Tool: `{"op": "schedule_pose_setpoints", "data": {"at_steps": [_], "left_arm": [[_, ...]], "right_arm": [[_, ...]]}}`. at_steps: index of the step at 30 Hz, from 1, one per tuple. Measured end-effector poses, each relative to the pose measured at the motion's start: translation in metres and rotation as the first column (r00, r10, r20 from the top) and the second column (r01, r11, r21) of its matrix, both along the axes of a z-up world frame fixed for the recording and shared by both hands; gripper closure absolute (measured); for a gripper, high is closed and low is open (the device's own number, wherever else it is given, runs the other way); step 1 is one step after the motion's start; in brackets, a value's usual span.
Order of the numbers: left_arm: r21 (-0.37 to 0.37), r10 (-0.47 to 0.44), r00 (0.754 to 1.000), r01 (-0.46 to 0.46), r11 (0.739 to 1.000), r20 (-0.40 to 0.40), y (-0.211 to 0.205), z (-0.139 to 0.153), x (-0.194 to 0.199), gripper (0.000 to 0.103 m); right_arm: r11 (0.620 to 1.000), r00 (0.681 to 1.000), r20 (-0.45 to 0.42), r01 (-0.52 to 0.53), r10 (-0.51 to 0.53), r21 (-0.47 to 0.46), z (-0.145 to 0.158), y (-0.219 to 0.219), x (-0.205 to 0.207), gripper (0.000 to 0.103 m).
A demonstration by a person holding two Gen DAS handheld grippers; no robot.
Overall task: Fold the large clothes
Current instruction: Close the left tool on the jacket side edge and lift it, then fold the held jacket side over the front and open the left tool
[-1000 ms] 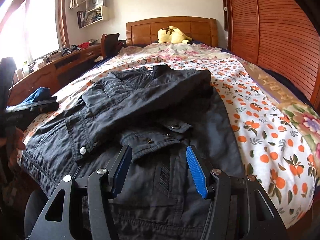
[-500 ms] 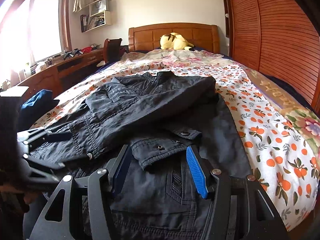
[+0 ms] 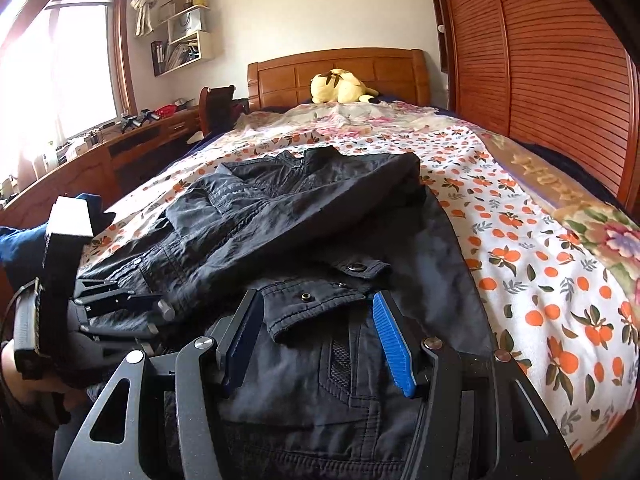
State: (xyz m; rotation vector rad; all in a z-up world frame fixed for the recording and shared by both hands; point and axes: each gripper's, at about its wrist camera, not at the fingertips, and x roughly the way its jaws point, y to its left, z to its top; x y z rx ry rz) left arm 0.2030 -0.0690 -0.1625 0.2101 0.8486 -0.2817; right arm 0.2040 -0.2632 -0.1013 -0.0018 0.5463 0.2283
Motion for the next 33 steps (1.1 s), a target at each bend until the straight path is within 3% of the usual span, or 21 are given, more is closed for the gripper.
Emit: {"op": "schedule_pose_setpoints", "data": {"at_steps": [3,8,10,12,16,22,27,29,30,32,33], "left_arm": [[-0.039,0.010,0.999,-0.009,0.999,0.033,0.010,0.025,-0.004,0.088],[-0.179,0.043,0.989,-0.017,0.984,0.139,0.040,0.101,-0.009,0.091],[-0.193,0.071,0.983,-0.038,0.980,0.170,0.053,0.121,-0.004,0.100],[-0.177,0.117,0.974,-0.082,0.981,0.195,0.069,0.134,0.007,0.100],[-0.122,0.190,0.964,-0.169,0.978,0.184,0.097,0.129,0.033,0.100],[-0.068,0.256,0.955,-0.249,0.966,0.147,0.117,0.101,0.044,0.100],[-0.085,0.282,0.952,-0.273,0.958,0.120,0.129,0.087,0.042,0.097],[-0.089,0.276,0.951,-0.266,0.960,0.138,0.130,0.087,0.035,0.080],[-0.108,0.269,0.953,-0.255,0.961,0.142,0.132,0.088,0.030,0.062],[-0.150,0.260,0.955,-0.239,0.959,0.140,0.136,0.089,0.023,0.046],[-0.161,0.259,0.956,-0.236,0.958,0.139,0.137,0.090,0.020,0.028]], "right_arm": [[1.000,1.000,0.000,0.003,-0.003,-0.003,0.000,0.001,0.000,0.044],[1.000,1.000,0.000,0.000,0.000,-0.004,-0.001,0.002,0.000,0.044],[1.000,1.000,0.001,-0.001,0.001,-0.006,-0.001,0.004,0.000,0.044],[1.000,1.000,0.003,-0.003,0.003,-0.008,-0.001,0.004,0.000,0.044],[1.000,1.000,0.004,-0.004,0.004,-0.012,-0.002,0.003,0.001,0.044],[1.000,1.000,-0.002,0.000,0.000,0.001,-0.002,0.000,0.001,0.044],[1.000,1.000,-0.002,-0.004,0.004,-0.008,-0.003,0.004,0.001,0.044],[1.000,1.000,-0.001,-0.007,0.007,-0.019,-0.003,0.005,0.001,0.044],[1.000,1.000,-0.001,-0.009,0.009,-0.025,-0.003,0.005,0.001,0.044],[0.999,1.000,0.000,-0.010,0.010,-0.034,-0.004,0.004,0.001,0.044],[0.999,1.000,0.001,-0.010,0.010,-0.035,-0.004,0.003,0.000,0.044]]}}
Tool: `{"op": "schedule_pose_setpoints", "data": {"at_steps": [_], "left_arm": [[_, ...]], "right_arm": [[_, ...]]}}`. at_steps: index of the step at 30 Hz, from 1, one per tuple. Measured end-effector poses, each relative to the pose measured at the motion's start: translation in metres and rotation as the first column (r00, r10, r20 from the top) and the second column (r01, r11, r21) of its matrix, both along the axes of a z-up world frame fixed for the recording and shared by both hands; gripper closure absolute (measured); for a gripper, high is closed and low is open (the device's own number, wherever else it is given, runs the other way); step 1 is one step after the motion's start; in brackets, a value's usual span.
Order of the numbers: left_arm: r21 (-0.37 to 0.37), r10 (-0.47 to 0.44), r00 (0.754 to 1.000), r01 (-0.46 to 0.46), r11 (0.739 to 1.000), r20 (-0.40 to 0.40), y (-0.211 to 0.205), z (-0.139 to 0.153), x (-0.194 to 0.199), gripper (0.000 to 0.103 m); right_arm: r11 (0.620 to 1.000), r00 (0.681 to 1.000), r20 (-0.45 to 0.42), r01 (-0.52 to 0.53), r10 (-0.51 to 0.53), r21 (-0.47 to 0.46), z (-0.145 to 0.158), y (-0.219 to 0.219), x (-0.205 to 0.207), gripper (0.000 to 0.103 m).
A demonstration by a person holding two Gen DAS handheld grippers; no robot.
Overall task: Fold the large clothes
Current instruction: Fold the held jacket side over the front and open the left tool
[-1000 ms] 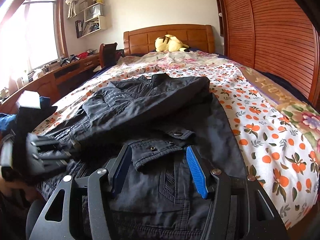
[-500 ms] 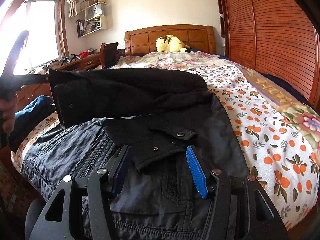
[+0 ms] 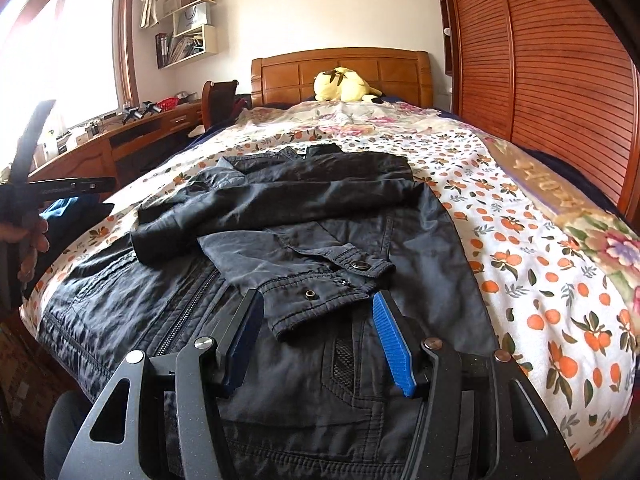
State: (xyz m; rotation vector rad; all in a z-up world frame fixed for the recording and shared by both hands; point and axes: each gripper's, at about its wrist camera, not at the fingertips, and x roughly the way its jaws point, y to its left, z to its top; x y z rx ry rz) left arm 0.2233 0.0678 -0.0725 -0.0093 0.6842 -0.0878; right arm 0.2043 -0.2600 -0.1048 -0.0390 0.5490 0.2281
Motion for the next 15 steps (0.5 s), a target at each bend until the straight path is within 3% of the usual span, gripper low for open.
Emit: {"op": "schedule_pose_setpoints", "data": {"at_steps": [1,15], "left_arm": [[-0.015,-0.004,1.000,0.004,1.000,0.008,0.002,0.000,-0.005,0.019],[-0.075,0.004,0.998,0.001,0.997,0.062,0.001,-0.012,-0.074,0.018]], "right_arm": [[1.000,1.000,0.000,0.002,-0.002,0.003,0.000,-0.002,0.000,0.044],[0.999,1.000,-0.012,0.016,-0.015,0.048,0.000,-0.002,0.004,0.044]]}}
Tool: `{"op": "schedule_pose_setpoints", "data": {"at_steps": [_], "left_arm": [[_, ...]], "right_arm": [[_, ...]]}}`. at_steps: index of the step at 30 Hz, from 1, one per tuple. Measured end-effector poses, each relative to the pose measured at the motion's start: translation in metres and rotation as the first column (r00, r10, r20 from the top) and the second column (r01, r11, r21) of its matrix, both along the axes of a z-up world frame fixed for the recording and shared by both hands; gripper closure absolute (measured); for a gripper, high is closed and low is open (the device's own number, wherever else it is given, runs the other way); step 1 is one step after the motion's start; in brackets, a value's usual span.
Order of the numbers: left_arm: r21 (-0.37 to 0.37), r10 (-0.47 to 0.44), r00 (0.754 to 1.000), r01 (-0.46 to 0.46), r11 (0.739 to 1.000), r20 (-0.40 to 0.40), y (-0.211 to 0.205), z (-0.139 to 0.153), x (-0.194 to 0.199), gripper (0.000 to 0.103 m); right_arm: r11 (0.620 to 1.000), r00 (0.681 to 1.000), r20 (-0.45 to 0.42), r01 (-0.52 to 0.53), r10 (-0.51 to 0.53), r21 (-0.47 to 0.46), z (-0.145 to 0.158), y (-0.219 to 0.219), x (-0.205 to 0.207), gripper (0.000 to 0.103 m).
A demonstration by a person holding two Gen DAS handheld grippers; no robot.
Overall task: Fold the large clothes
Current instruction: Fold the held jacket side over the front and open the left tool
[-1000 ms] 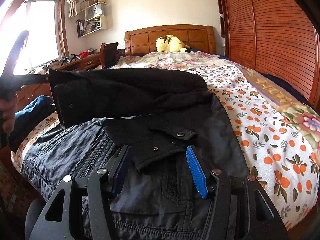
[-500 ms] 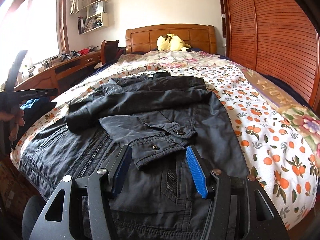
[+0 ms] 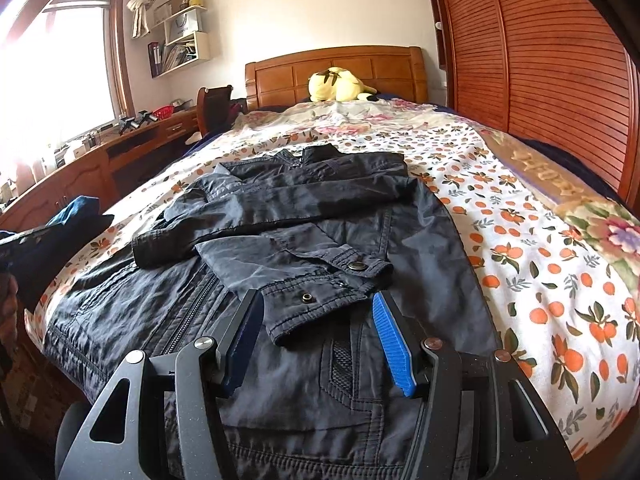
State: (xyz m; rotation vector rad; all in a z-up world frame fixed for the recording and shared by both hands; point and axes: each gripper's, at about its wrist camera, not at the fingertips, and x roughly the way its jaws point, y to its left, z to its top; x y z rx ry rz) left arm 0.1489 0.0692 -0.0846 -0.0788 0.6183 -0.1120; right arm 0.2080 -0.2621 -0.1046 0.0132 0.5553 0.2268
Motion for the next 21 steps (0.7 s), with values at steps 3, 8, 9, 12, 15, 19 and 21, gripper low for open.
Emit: {"op": "schedule_pose_setpoints", "data": {"at_steps": [3,8,9,12,15,19,21], "left_arm": [[-0.005,-0.008,1.000,0.008,1.000,-0.006,0.001,-0.005,-0.013,0.018],[0.015,-0.006,1.000,0.006,1.000,-0.008,0.004,-0.011,-0.027,0.018],[0.015,-0.005,1.000,0.005,1.000,-0.010,0.006,-0.012,-0.028,0.018],[0.007,0.005,1.000,-0.005,1.000,-0.021,0.011,-0.017,-0.029,0.018],[-0.005,0.018,0.999,-0.018,1.000,-0.035,0.017,-0.024,-0.025,0.018],[0.022,0.067,0.998,-0.067,0.997,-0.017,0.024,-0.035,-0.019,0.018],[0.014,0.075,0.997,-0.075,0.997,-0.023,0.028,-0.038,-0.016,0.018]], "right_arm": [[1.000,1.000,-0.027,-0.009,0.009,0.000,0.000,0.002,0.007,0.044],[0.998,1.000,-0.013,-0.027,0.026,-0.050,0.011,0.005,0.027,0.044],[0.998,1.000,-0.007,-0.027,0.026,-0.058,0.015,0.005,0.033,0.044],[0.997,1.000,0.005,-0.027,0.027,-0.076,0.028,-0.001,0.057,0.044],[0.993,1.000,0.004,-0.026,0.026,-0.119,0.034,-0.007,0.090,0.044],[0.985,0.999,-0.037,-0.012,0.006,-0.174,0.027,-0.019,0.147,0.044],[0.984,0.998,-0.066,-0.007,-0.005,-0.177,0.021,-0.025,0.178,0.044]]}}
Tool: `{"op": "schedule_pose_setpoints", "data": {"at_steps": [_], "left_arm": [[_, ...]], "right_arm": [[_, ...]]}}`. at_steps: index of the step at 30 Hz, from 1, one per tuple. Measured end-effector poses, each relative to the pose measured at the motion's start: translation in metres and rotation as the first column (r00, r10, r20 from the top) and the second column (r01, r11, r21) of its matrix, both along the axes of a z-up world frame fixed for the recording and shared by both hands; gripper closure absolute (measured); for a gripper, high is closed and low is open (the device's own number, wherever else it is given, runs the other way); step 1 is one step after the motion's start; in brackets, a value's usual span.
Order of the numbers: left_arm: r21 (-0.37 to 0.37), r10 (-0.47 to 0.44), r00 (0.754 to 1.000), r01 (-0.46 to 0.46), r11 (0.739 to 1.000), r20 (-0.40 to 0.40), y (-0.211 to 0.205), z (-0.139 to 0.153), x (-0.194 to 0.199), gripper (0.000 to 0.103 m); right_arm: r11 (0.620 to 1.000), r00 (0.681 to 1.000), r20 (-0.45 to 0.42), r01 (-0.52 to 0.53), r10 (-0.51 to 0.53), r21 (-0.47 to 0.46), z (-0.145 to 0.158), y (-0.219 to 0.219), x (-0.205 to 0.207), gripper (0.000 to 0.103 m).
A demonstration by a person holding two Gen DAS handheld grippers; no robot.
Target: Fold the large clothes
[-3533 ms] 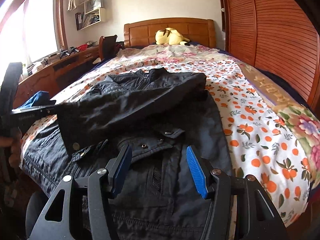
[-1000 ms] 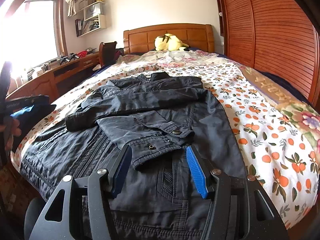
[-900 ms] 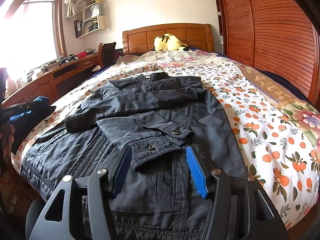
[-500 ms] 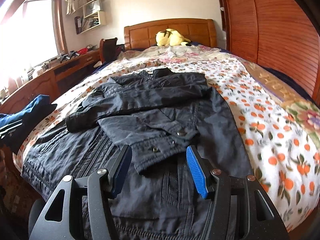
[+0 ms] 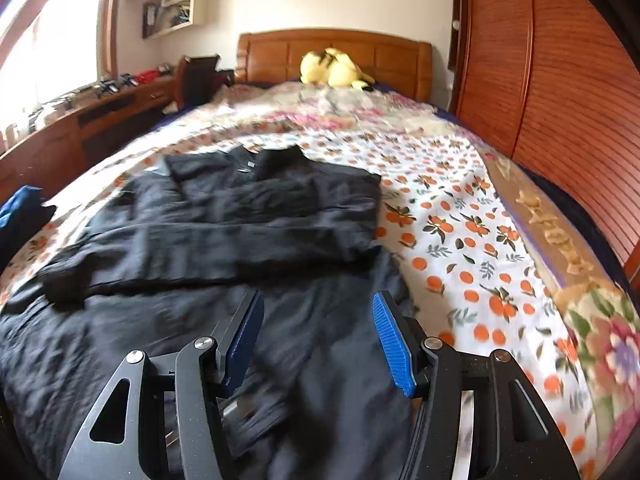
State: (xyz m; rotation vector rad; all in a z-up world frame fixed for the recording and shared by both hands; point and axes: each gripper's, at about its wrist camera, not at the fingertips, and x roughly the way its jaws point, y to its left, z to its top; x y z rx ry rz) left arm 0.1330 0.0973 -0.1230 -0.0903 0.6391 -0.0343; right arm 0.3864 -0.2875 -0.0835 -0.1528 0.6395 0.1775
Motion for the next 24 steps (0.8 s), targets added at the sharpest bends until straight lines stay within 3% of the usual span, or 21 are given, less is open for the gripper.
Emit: {"op": "schedule_pose_setpoints", "data": {"at_steps": [5,10,14,16,18,20,22,24], "left_arm": [[0.000,0.021,1.000,-0.021,1.000,-0.023,0.006,-0.006,0.008,0.018],[0.021,0.028,0.999,-0.027,0.999,-0.045,0.005,-0.008,0.017,0.018],[0.035,0.030,0.998,-0.028,0.999,-0.053,0.002,-0.006,0.022,0.018],[0.037,0.030,0.998,-0.028,0.999,-0.052,-0.001,-0.004,0.023,0.018],[0.046,0.030,0.998,-0.028,0.999,-0.049,-0.004,-0.001,0.024,0.018],[0.057,0.029,0.998,-0.027,0.998,-0.046,-0.010,0.000,0.024,0.018],[0.062,0.023,0.999,-0.021,0.998,-0.043,-0.016,0.003,0.023,0.018],[0.069,0.016,0.999,-0.013,0.998,-0.034,-0.022,0.006,0.021,0.018]], "right_arm": [[0.999,0.997,-0.069,0.027,-0.029,-0.020,-0.019,-0.007,0.074,0.044],[0.997,0.990,-0.135,0.043,-0.033,0.069,-0.034,-0.024,0.126,0.046],[0.994,0.964,-0.257,-0.047,0.072,0.102,-0.057,-0.024,0.153,0.085],[0.995,0.968,-0.232,-0.091,0.097,0.037,-0.062,-0.022,0.156,0.091],[0.998,0.979,-0.198,-0.056,0.052,-0.015,-0.061,-0.026,0.156,0.092],[1.000,0.982,-0.186,0.018,-0.017,0.003,-0.059,-0.039,0.160,0.092],[1.000,0.983,-0.181,0.013,-0.011,0.012,-0.058,-0.040,0.157,0.091],[1.000,0.987,-0.163,-0.003,0.002,-0.006,-0.055,-0.037,0.145,0.083]]}}
